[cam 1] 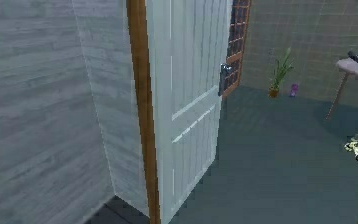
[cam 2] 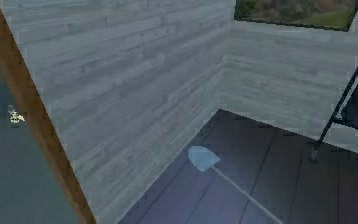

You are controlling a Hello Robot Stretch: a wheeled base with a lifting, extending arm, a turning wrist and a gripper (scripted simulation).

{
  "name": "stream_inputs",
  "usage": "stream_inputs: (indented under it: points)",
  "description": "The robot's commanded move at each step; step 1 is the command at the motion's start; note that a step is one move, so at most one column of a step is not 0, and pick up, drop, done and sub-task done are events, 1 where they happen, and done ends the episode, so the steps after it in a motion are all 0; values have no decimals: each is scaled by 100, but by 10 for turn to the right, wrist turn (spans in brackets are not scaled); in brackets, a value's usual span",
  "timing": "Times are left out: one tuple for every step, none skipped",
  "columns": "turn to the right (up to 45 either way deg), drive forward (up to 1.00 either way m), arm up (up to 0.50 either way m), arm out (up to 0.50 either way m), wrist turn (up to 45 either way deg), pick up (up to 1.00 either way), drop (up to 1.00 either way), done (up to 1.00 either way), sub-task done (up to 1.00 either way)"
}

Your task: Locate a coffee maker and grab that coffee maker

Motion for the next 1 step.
stream_inputs:
  points:
    - [0, 25, 0, 0, 0, 0, 0, 0, 0]
